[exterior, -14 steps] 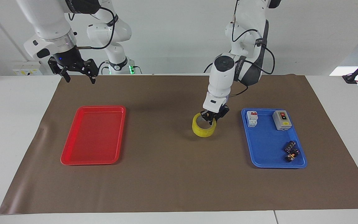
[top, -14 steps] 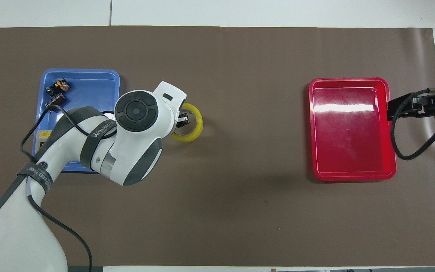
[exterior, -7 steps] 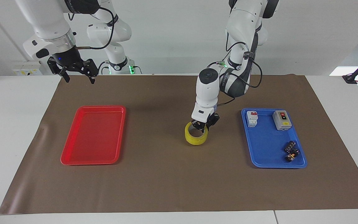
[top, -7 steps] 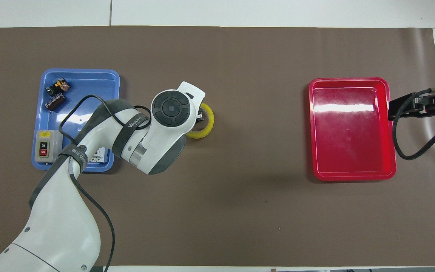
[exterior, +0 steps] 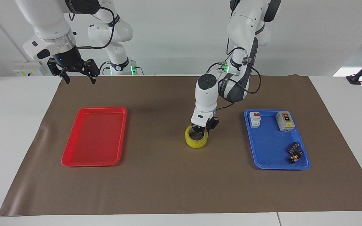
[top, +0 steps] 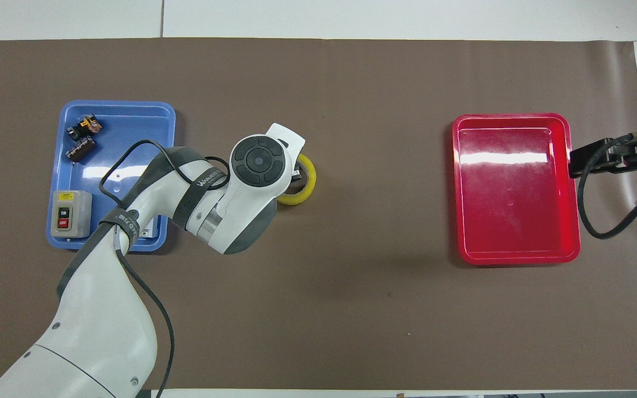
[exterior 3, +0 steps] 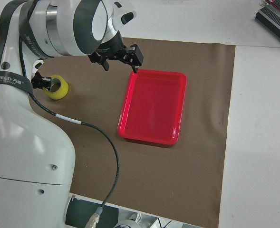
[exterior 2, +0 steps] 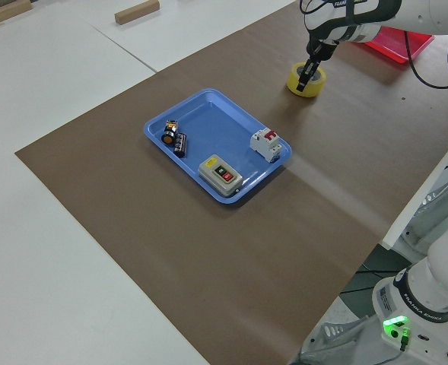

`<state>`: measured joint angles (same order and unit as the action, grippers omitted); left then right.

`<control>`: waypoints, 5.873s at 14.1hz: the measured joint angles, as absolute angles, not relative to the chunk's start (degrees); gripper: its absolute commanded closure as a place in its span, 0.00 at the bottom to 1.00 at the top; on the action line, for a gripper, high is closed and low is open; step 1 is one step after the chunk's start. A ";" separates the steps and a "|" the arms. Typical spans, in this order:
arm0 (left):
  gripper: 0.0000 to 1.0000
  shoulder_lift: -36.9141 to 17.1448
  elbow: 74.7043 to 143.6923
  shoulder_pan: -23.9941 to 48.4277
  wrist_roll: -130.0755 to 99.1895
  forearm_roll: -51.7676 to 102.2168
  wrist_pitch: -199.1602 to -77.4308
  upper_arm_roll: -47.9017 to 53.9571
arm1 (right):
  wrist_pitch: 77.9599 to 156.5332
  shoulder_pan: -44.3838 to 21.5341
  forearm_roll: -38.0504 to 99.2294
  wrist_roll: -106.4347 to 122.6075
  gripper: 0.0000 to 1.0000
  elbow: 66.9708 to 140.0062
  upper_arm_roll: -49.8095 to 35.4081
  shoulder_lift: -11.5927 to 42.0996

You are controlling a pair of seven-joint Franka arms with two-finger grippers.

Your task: Place and move tape with both arms

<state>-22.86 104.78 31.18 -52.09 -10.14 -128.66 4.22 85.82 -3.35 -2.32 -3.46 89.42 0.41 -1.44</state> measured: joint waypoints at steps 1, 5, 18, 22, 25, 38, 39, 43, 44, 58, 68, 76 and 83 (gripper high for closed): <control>0.01 -22.84 104.77 31.18 -52.09 -10.14 -128.66 4.22 | 85.82 -3.35 -2.32 -3.18 0.00 89.42 0.42 -1.44; 0.00 -22.25 104.83 30.79 -52.16 -10.15 -128.63 3.81 | 85.82 -3.35 -2.31 -3.16 0.00 89.74 0.42 -1.45; 0.00 -6.70 107.60 16.06 -34.80 -3.71 -121.51 3.35 | 101.20 -20.70 0.91 -20.59 0.00 95.63 -0.53 5.44; 0.00 -1.25 107.39 8.48 -19.45 -0.34 -112.98 3.09 | 111.41 -28.51 0.75 -24.62 0.00 94.55 -0.56 14.42; 0.00 1.64 105.78 4.09 -10.74 -0.12 -106.52 2.87 | 117.46 -33.26 -0.35 -27.94 0.00 94.16 -0.50 20.52; 0.00 0.80 93.93 -2.54 -2.23 0.96 -91.58 2.76 | 132.13 -34.79 -0.61 -27.50 0.00 92.35 -0.36 32.30; 0.00 0.81 93.93 -2.56 -2.23 1.04 -91.48 2.77 | 132.34 -34.91 -0.61 -27.50 0.05 91.99 -0.37 33.00; 0.00 0.81 93.99 -2.45 -2.23 1.22 -91.33 3.05 | 132.40 -34.84 -0.61 -27.40 1.00 91.41 -0.31 34.41; 0.00 0.80 94.02 -2.44 -2.23 1.23 -91.32 3.10 | 132.40 -34.80 -0.60 -27.40 1.00 91.32 -0.28 34.43; 0.00 1.69 94.97 -0.92 -2.23 1.30 -90.28 3.66 | 118.66 -32.66 1.20 -27.35 1.00 82.20 -0.14 33.75; 0.00 1.69 94.97 -1.07 -2.23 1.30 -90.30 3.53 | 108.98 -11.25 1.28 -5.24 1.00 88.32 0.36 21.81; 0.00 1.70 94.97 -1.07 -2.23 1.30 -90.30 3.52 | 115.59 5.18 1.30 20.95 1.00 103.41 0.47 17.68; 0.00 1.70 94.97 -1.07 -2.23 1.30 -90.30 3.52 | 123.51 6.40 1.17 23.76 1.00 114.91 0.23 13.86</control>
<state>1.70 94.97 -1.07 -2.23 1.30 -90.30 3.52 123.51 6.40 1.17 23.76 114.91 0.23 13.86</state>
